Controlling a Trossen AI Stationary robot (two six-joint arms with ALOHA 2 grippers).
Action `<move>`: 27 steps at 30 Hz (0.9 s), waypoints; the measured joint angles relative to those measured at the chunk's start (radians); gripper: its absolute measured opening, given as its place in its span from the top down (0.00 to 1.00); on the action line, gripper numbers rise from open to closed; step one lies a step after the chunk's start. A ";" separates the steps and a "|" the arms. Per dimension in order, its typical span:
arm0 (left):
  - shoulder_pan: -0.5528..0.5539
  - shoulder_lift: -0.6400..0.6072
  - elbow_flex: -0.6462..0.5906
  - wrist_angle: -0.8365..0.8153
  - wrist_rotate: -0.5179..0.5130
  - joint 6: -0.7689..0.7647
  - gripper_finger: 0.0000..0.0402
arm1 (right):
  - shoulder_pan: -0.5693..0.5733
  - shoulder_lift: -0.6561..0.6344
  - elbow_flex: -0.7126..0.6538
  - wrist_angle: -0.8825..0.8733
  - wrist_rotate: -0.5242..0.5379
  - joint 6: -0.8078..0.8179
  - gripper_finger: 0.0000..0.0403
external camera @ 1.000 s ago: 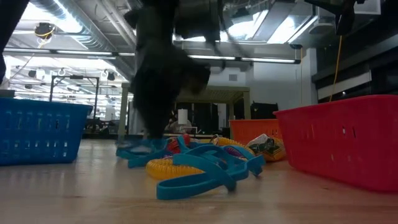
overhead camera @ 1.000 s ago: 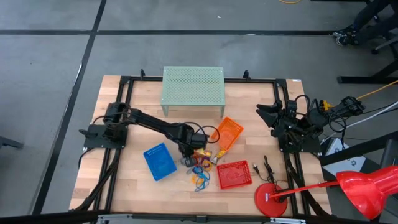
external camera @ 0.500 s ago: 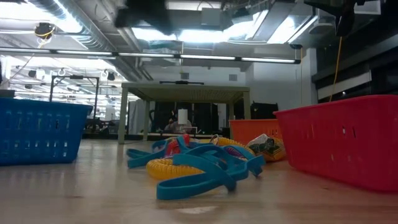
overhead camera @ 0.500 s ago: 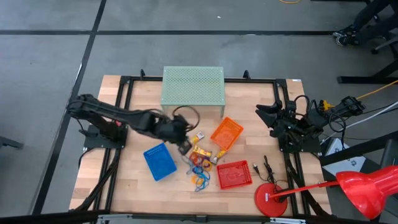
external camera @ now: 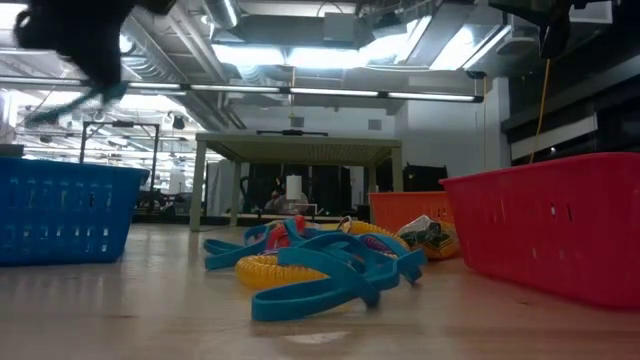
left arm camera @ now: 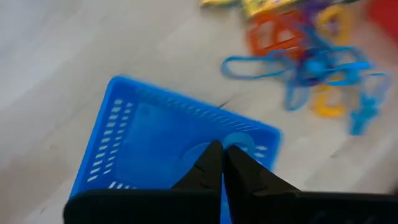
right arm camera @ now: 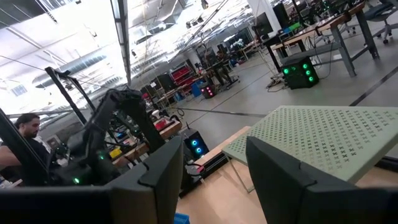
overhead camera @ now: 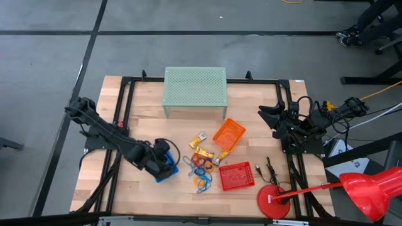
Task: Pick & Place Office Desk Supplies
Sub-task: Put the blue rubberband into the blue bin
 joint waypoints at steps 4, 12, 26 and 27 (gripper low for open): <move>-0.005 -0.001 -0.064 0.055 0.009 -0.034 0.96 | 0.000 0.000 0.000 0.000 0.000 0.000 0.56; 0.004 -0.001 -0.086 0.070 0.053 -0.034 0.75 | 0.000 0.000 0.000 0.000 0.005 -0.001 0.56; 0.094 -0.043 0.031 0.274 -0.127 0.272 0.58 | 0.000 0.000 0.000 0.002 0.070 0.004 0.56; 0.122 -0.043 0.051 0.300 -0.100 0.330 0.58 | 0.000 0.000 0.000 0.002 0.085 0.004 0.56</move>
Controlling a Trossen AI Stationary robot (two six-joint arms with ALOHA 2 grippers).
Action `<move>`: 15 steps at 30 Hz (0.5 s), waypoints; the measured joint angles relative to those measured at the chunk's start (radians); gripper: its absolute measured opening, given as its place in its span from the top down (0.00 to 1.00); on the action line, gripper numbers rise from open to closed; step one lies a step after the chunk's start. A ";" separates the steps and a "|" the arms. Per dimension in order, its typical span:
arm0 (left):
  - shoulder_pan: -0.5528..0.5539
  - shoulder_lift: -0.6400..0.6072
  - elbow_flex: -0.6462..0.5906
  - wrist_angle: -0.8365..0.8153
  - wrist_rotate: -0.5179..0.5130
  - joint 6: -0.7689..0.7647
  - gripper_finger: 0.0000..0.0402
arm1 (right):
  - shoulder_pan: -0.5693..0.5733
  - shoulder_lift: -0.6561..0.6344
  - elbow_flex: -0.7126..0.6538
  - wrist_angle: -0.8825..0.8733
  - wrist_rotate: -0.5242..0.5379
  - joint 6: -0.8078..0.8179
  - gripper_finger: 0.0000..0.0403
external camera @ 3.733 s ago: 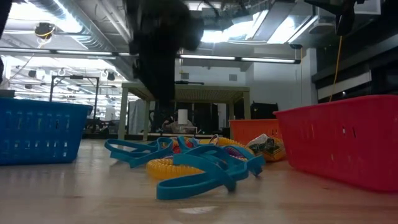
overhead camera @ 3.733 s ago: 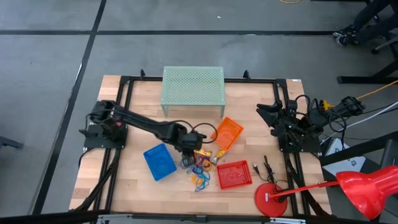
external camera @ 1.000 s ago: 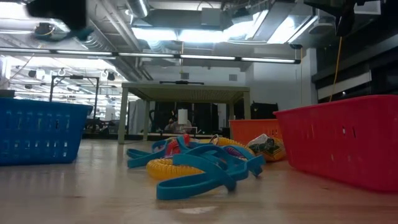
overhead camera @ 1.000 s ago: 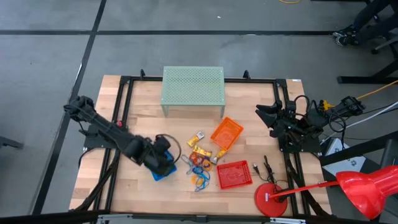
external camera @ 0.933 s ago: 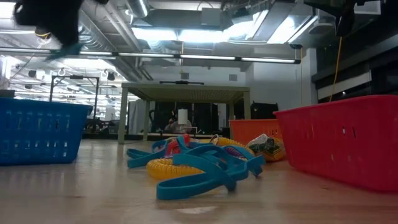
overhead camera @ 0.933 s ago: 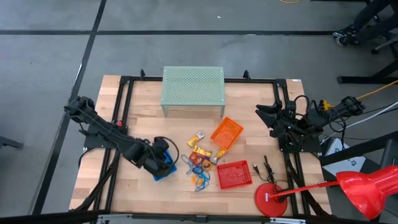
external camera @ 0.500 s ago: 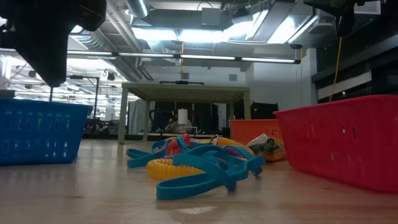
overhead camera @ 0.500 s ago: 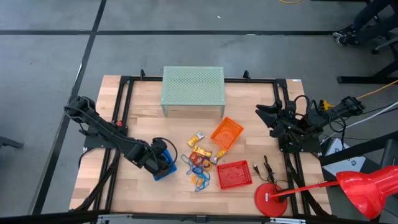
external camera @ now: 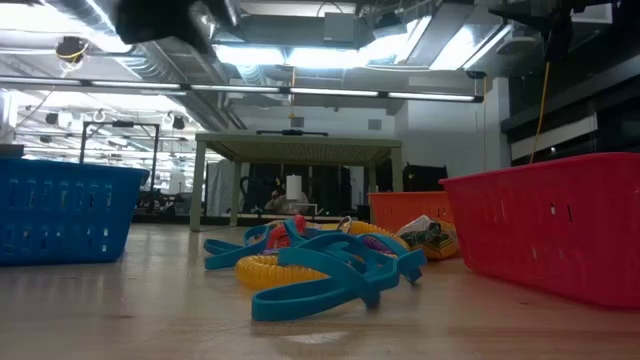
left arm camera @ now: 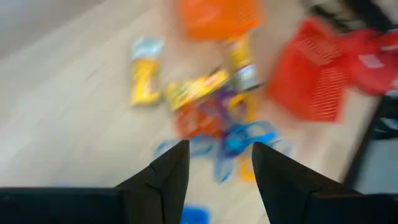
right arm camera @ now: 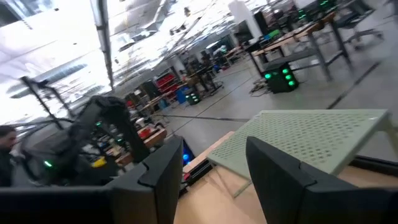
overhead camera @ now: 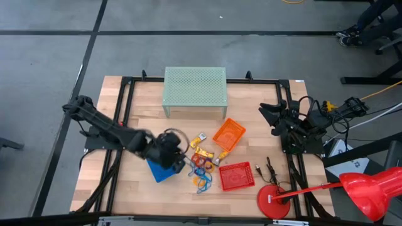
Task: Pick & Place Office Desk Supplies
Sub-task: Put the blue rubberband into the blue bin
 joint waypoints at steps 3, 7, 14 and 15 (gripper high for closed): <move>0.100 0.005 0.046 0.032 0.129 0.152 0.60 | 0.000 0.000 0.000 0.000 0.020 0.001 0.56; 0.232 0.051 0.087 0.002 0.347 0.404 0.61 | 0.000 0.000 0.000 0.000 0.020 0.003 0.56; 0.319 0.195 0.133 -0.181 0.522 0.784 0.62 | 0.000 0.000 0.000 0.000 0.019 0.021 0.56; 0.319 0.220 0.138 -0.204 0.515 0.825 0.62 | 0.000 0.000 0.000 0.000 0.017 0.024 0.56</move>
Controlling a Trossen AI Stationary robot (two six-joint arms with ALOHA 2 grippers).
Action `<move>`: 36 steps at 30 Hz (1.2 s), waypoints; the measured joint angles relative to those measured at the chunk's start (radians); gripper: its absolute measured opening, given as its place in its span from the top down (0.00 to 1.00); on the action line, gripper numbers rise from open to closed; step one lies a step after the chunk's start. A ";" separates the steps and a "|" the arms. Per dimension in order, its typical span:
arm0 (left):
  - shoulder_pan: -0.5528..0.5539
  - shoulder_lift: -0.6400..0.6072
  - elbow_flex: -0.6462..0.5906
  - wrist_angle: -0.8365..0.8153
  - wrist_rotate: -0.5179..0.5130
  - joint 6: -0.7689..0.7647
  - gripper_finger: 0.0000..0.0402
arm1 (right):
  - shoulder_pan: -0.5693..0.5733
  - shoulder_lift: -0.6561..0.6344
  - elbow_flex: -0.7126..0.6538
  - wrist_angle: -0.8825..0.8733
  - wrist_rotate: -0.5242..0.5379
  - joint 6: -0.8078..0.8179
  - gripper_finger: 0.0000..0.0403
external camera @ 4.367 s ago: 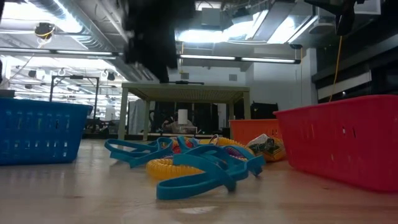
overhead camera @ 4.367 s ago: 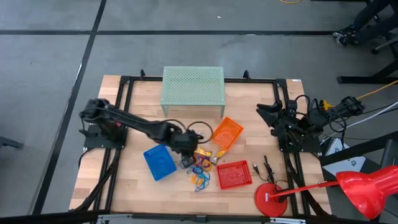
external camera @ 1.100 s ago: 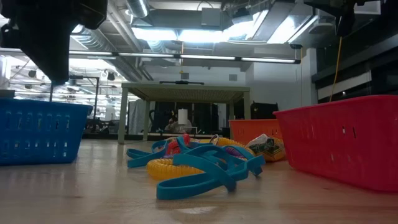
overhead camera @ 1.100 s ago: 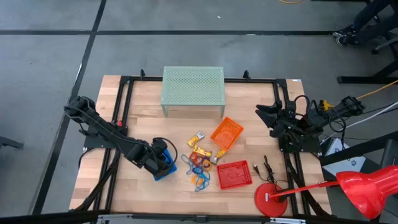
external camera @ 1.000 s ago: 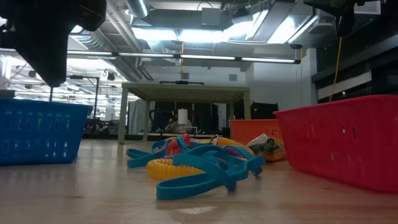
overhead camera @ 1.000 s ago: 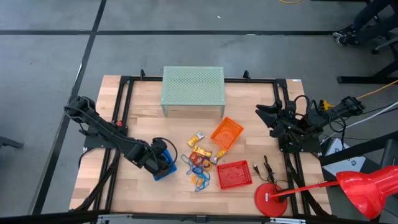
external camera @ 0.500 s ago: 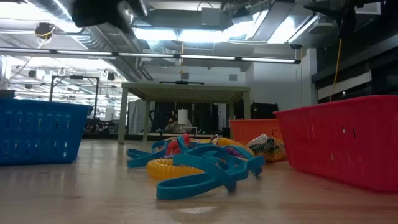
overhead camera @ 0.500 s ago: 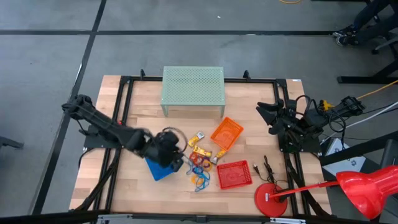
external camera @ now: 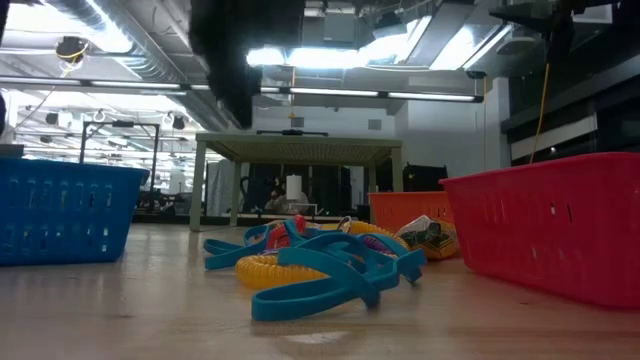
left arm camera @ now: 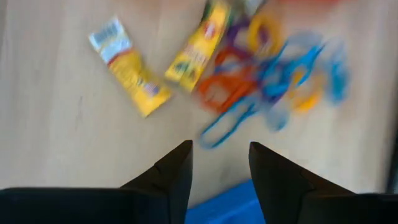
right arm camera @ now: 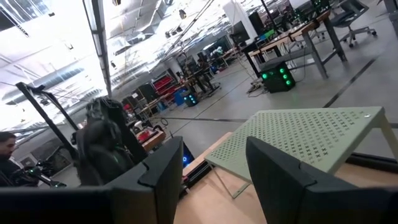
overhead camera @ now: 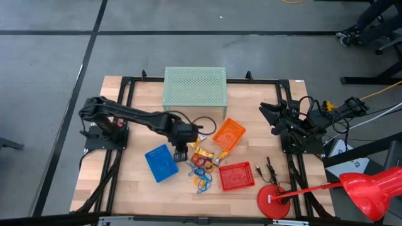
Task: Pick & Place Office Desk Supplies
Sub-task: Put the blue rubberband into the blue bin
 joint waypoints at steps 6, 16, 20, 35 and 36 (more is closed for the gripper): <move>-0.013 0.130 0.042 -0.011 -0.007 0.158 0.62 | 0.000 0.000 0.000 -0.001 0.000 0.001 0.56; -0.082 0.265 0.068 -0.018 -0.018 0.285 0.62 | 0.000 0.000 0.000 -0.001 -0.026 0.001 0.56; -0.099 0.291 0.068 -0.013 -0.018 0.285 0.62 | 0.000 0.000 0.000 -0.002 -0.026 0.001 0.56; -0.108 0.355 0.068 -0.014 -0.052 0.290 0.62 | 0.000 0.000 0.000 -0.008 -0.026 0.000 0.56; -0.108 0.355 0.068 -0.014 -0.052 0.289 0.62 | 0.000 0.000 0.000 -0.008 -0.026 0.000 0.56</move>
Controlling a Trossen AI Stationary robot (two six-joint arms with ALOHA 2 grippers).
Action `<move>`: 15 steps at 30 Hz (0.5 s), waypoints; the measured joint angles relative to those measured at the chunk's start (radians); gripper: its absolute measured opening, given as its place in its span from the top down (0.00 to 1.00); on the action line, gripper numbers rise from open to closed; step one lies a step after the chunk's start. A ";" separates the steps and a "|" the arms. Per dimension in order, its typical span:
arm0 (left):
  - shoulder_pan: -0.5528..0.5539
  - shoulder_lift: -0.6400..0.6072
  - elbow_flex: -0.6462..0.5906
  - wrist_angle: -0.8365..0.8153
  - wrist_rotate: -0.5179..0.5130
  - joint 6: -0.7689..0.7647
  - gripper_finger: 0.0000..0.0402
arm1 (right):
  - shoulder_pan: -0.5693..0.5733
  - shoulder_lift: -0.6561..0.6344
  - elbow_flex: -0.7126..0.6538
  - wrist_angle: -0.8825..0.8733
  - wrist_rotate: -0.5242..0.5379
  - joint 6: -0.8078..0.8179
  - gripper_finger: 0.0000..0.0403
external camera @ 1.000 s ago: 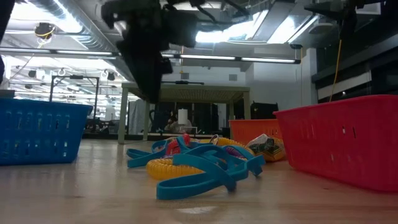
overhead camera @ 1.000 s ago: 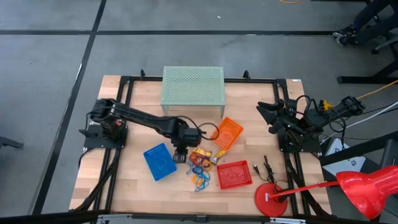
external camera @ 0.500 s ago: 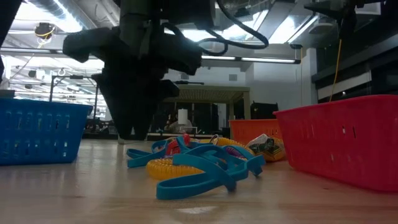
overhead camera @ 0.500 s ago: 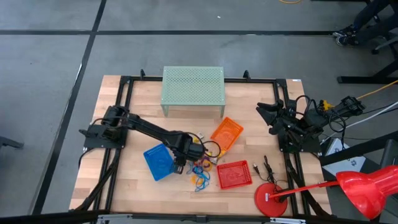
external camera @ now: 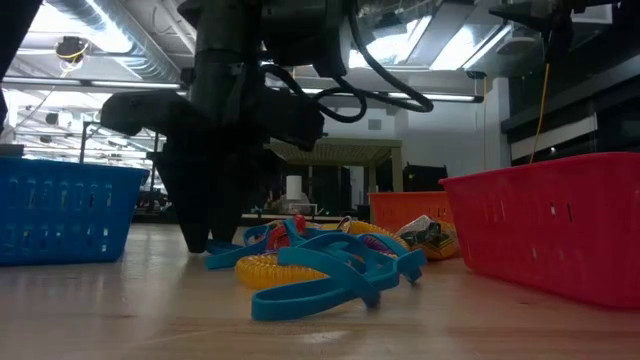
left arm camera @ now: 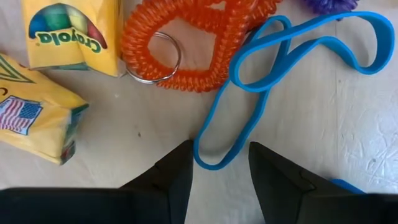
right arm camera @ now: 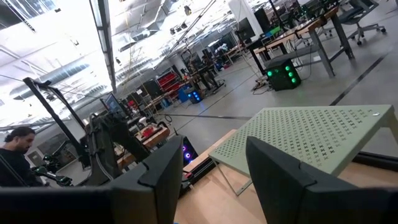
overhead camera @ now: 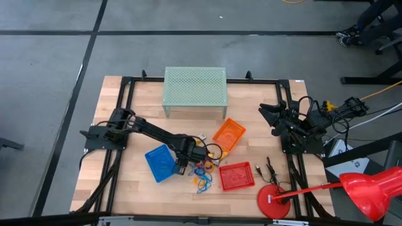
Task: Pick & Place Office Desk Supplies
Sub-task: Put the blue rubberband into the blue bin
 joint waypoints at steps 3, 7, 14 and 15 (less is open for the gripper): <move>0.000 0.000 0.000 0.000 -0.016 -0.002 0.66 | 0.000 0.000 0.000 -0.002 0.003 -0.001 0.56; 0.007 0.001 0.000 0.000 -0.022 -0.032 0.83 | 0.000 0.000 0.000 -0.014 0.003 -0.002 0.56; 0.028 -0.001 0.000 -0.001 0.031 -0.107 0.98 | 0.000 0.000 0.000 -0.016 0.003 -0.002 0.56; 0.035 -0.004 -0.001 -0.002 0.054 -0.124 0.99 | 0.000 0.000 0.000 -0.016 0.003 -0.002 0.56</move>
